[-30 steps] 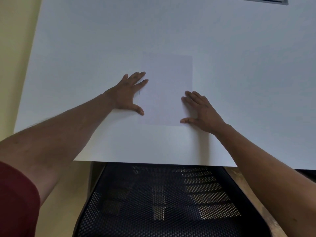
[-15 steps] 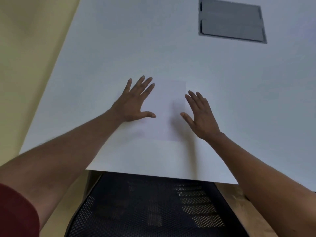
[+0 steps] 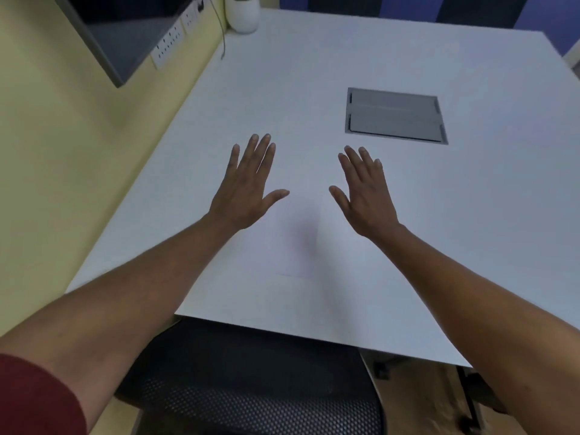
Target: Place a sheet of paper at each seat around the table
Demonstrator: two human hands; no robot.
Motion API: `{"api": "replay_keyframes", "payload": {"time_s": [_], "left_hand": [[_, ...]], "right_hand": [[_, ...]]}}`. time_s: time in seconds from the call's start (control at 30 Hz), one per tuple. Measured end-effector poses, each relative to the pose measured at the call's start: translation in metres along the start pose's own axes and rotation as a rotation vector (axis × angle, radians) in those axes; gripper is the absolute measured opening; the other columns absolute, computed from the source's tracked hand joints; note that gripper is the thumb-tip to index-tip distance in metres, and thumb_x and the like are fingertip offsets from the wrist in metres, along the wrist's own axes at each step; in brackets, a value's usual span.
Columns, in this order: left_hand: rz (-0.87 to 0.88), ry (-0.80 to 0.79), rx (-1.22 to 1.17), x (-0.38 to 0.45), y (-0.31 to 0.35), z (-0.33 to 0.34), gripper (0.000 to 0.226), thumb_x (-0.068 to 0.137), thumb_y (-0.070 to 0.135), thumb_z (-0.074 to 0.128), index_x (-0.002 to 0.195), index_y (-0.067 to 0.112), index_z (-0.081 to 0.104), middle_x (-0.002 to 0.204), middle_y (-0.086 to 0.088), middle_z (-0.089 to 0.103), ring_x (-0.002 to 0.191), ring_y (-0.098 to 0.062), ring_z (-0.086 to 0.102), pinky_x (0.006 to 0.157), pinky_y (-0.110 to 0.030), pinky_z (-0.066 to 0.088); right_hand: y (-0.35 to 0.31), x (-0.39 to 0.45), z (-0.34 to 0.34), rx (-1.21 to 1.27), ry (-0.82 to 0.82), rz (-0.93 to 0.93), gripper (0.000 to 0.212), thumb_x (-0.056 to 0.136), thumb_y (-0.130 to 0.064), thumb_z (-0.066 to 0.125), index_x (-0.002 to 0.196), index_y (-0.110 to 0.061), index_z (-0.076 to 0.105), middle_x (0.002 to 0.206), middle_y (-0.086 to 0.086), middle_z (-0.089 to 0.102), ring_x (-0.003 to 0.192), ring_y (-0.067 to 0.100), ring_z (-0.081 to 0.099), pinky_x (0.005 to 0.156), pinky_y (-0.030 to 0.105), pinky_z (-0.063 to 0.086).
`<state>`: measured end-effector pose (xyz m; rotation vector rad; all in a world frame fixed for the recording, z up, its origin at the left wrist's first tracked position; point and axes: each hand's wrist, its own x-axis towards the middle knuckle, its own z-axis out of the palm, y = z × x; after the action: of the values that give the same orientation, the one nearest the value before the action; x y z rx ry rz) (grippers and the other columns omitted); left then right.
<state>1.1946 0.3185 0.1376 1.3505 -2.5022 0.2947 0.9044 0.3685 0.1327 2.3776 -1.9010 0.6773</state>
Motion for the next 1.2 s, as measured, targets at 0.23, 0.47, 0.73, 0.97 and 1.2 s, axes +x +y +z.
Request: {"api": "replay_keyframes", "payload": {"time_s": [0.23,0.47,0.73,0.97,1.2], "left_hand": [[-0.007,0.063,-0.013,0.008,0.037,-0.044,0.096,0.107,0.072,0.030,0.172,0.005,0.005,0.182,-0.012,0.000,0.169,-0.030,-0.004,0.135,-0.059,0.003],[0.096,0.212,-0.052,0.022,0.088,-0.091,0.098,0.107,0.074,0.029,0.172,0.006,0.003,0.182,-0.011,-0.003,0.169,-0.028,-0.008,0.135,-0.057,-0.002],[0.256,0.286,-0.152,0.054,0.188,-0.129,0.099,0.105,0.076,0.028,0.172,0.005,0.008,0.182,-0.013,0.003,0.169,-0.032,-0.003,0.135,-0.058,0.000],[0.460,0.354,-0.274,0.090,0.357,-0.162,0.097,0.106,0.075,0.025,0.172,0.006,0.009,0.182,-0.013,0.003,0.169,-0.031,-0.004,0.135,-0.060,0.004],[0.571,0.355,-0.330,0.111,0.543,-0.162,0.098,0.106,0.076,0.025,0.172,0.005,0.012,0.182,-0.011,0.002,0.169,-0.029,-0.007,0.135,-0.060,0.003]], "right_hand": [[-0.011,-0.008,-0.055,-0.064,0.075,0.015,0.068,0.113,-0.047,0.040,0.168,-0.012,0.024,0.177,0.009,0.020,0.165,0.032,0.011,0.134,0.054,0.009],[-0.023,-0.045,-0.138,-0.207,0.178,0.104,0.071,0.110,-0.052,0.032,0.168,-0.012,0.024,0.178,0.009,0.020,0.166,0.031,0.011,0.134,0.055,0.010],[-0.006,-0.121,-0.225,-0.344,0.296,0.271,0.072,0.110,-0.051,0.037,0.168,-0.012,0.023,0.178,0.007,0.018,0.166,0.031,0.009,0.134,0.055,0.009],[0.069,-0.240,-0.327,-0.503,0.371,0.476,0.071,0.110,-0.049,0.042,0.168,-0.011,0.025,0.178,0.009,0.020,0.166,0.033,0.011,0.133,0.058,0.011],[0.154,-0.372,-0.399,-0.553,0.421,0.603,0.073,0.109,-0.054,0.036,0.169,-0.013,0.022,0.179,0.005,0.014,0.167,0.027,0.002,0.134,0.056,0.007]]}}
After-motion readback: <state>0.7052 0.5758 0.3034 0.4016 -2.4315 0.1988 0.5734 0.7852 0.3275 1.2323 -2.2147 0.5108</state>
